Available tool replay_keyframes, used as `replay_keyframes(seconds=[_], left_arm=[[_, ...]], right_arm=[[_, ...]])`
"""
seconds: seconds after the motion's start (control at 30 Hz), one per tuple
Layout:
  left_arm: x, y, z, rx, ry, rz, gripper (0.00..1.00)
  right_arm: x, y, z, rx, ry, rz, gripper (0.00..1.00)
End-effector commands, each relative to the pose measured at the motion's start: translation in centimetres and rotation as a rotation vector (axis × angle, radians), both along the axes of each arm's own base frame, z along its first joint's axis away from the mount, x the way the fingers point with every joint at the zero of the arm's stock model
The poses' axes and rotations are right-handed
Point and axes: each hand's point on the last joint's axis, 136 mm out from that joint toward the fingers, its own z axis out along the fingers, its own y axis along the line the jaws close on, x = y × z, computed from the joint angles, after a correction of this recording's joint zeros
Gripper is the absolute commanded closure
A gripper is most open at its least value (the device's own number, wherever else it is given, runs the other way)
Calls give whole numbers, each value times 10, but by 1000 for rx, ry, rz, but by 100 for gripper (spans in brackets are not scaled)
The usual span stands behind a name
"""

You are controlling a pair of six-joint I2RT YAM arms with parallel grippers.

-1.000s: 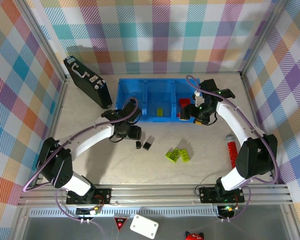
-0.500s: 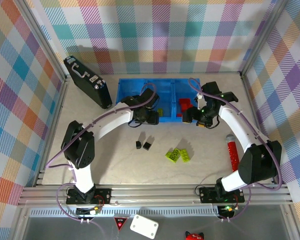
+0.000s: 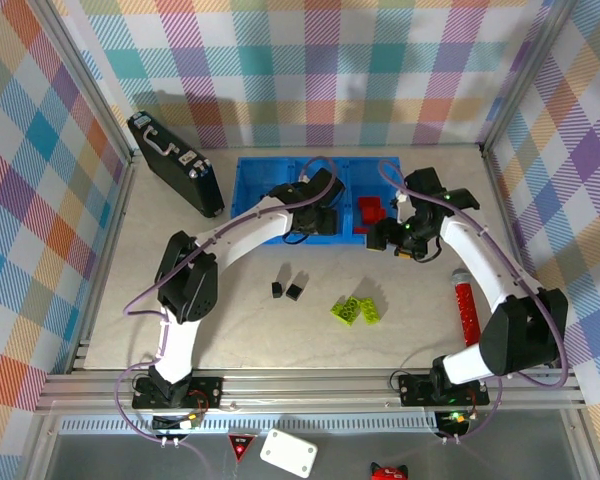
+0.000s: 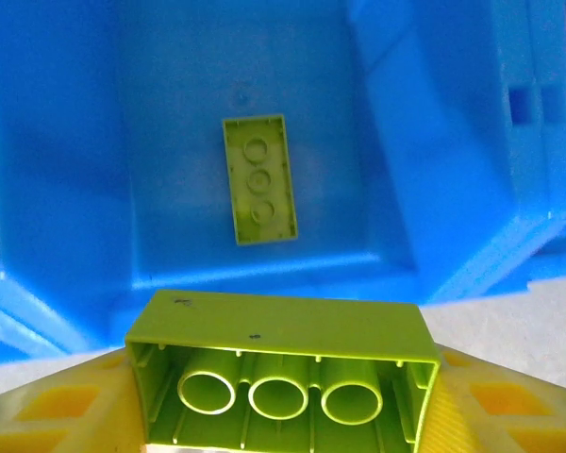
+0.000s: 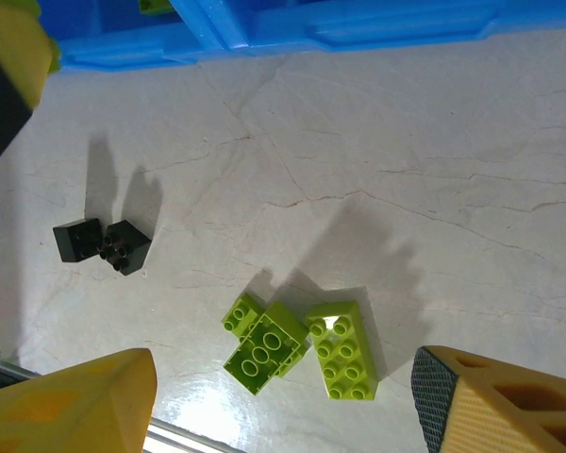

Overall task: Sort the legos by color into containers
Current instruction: Place the lego in the container.

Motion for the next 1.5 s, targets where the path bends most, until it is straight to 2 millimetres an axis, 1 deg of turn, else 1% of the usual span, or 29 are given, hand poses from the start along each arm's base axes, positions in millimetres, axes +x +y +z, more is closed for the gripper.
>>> replay_keyframes(seconds=[0.0,0.17,0.37,0.47,0.6,0.9,1.1,1.3,1.47], left_arm=[[18,-2,7,30,-65,38,54],[39,-5,-2,79,-101,44,54],[61,-5,-14,73,-102,66,54],[70,-7,-18,102,-105,58,54],[81,-9,-29,116,-97,64,54],[103,11,-45,107,-79,125,54],[112,10,-57,87,-69,129,54],[113,6,-76,84,-39,127,54],[112,5,-84,83,-22,123,53]], right_arm=[[-12,-2,1,3,17,-7,27],[-18,-3,-1,-1,24,-6,27],[-23,-6,-1,-7,20,-8,27],[-24,-5,-3,-3,25,-8,27],[-25,-5,-3,-2,25,-5,27],[-29,-8,-1,-12,23,-3,27],[-29,-7,0,-4,23,-7,27],[-29,-8,3,-10,21,-7,27],[-29,-8,3,-12,22,-9,27]])
